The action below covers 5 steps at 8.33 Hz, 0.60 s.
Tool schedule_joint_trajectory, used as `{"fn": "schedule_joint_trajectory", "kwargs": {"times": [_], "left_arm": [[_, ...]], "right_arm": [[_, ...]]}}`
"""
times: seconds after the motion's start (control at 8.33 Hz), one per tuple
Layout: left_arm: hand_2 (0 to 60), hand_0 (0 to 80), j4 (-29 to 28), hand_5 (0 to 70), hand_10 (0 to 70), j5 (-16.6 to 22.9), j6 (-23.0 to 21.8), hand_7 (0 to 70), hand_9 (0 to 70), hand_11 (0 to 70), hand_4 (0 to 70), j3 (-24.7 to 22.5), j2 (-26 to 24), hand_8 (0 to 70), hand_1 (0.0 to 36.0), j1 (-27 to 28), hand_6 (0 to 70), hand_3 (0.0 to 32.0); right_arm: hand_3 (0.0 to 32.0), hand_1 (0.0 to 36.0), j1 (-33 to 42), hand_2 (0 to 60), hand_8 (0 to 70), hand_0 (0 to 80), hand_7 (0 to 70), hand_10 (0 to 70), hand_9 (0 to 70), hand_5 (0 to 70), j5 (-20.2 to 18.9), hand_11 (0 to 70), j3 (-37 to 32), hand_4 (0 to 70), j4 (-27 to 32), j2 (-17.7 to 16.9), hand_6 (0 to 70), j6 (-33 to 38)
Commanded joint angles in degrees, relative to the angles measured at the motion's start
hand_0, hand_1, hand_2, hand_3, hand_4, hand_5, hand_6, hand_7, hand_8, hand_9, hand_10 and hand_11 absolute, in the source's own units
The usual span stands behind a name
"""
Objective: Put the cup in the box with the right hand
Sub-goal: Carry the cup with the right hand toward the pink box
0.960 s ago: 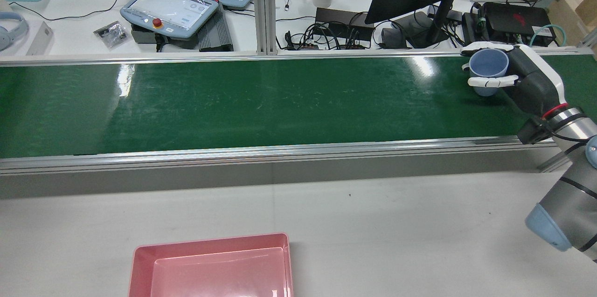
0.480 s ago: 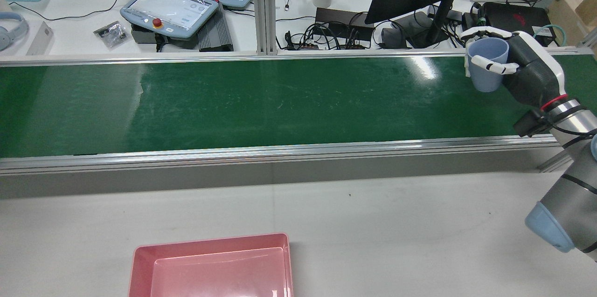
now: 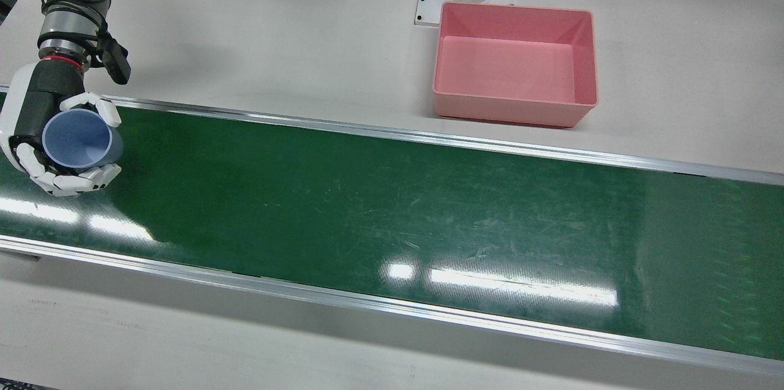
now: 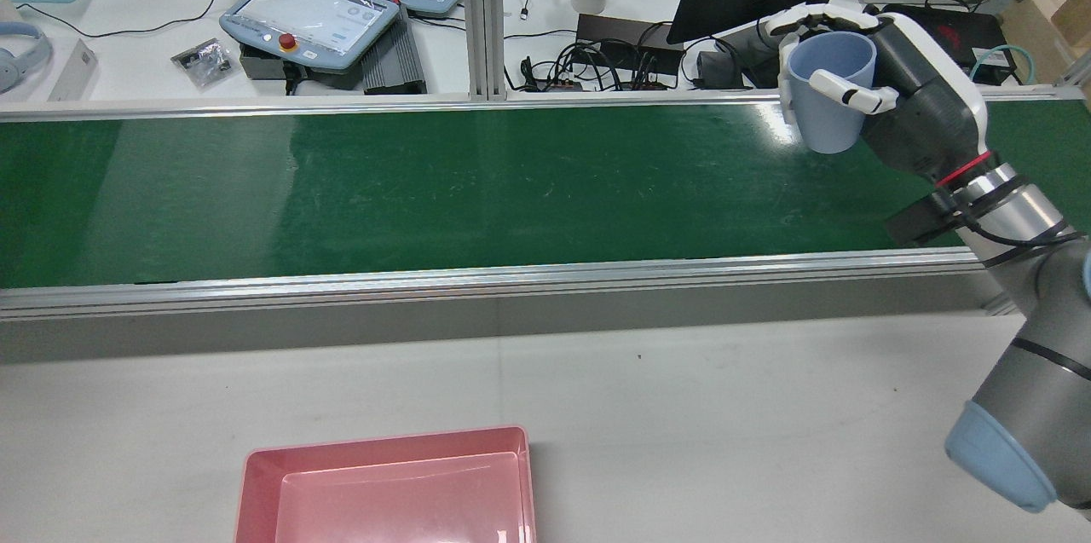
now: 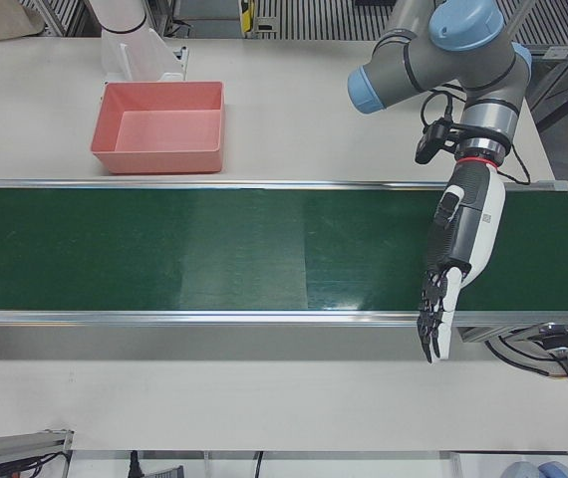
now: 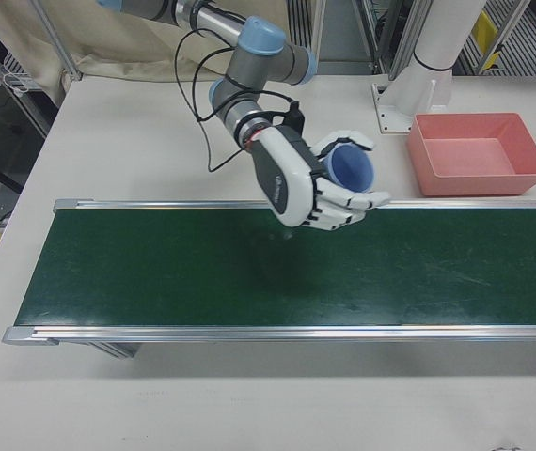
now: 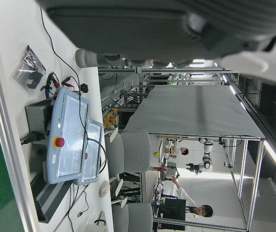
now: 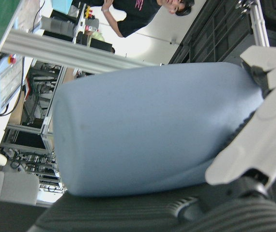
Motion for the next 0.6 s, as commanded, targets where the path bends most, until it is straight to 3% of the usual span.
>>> {"fn": "schedule_joint_trajectory", "kwargs": {"times": [0.0, 0.12, 0.36, 0.48], "left_arm": [[0.0, 0.0, 0.06, 0.0, 0.0, 0.00, -0.04, 0.0, 0.0, 0.0, 0.0, -0.09, 0.00, 0.0, 0.0, 0.08, 0.0, 0.0], [0.0, 0.0, 0.06, 0.0, 0.0, 0.00, 0.05, 0.0, 0.0, 0.0, 0.0, 0.00, 0.00, 0.0, 0.0, 0.08, 0.0, 0.0], [0.0, 0.0, -0.03, 0.0, 0.0, 0.00, 0.05, 0.0, 0.0, 0.0, 0.0, 0.00, 0.00, 0.0, 0.0, 0.08, 0.0, 0.0], [0.0, 0.0, 0.06, 0.0, 0.0, 0.00, 0.05, 0.0, 0.0, 0.0, 0.0, 0.00, 0.00, 0.0, 0.0, 0.08, 0.0, 0.0]], "right_arm": [[0.0, 17.5, -19.11, 60.0, 70.0, 46.1, 70.0, 70.0, 70.0, 26.4, 2.64, 70.0, 9.83, 11.0, -3.90, 5.51, 52.8, -9.60], [0.0, 16.4, -24.68, 60.0, 70.0, 45.8, 70.0, 70.0, 70.0, 25.9, 4.22, 70.0, 11.42, 14.3, -3.91, 7.44, 52.6, -14.35], [0.0, 13.3, -36.10, 60.0, 70.0, 44.6, 70.0, 70.0, 70.0, 24.8, 8.70, 70.0, 14.93, 19.1, -3.82, 8.07, 52.1, -22.87], [0.0, 11.6, -41.55, 60.0, 70.0, 44.8, 70.0, 70.0, 70.0, 24.0, 9.94, 70.0, 15.82, 25.5, -3.30, 8.16, 51.6, -28.83]]}}
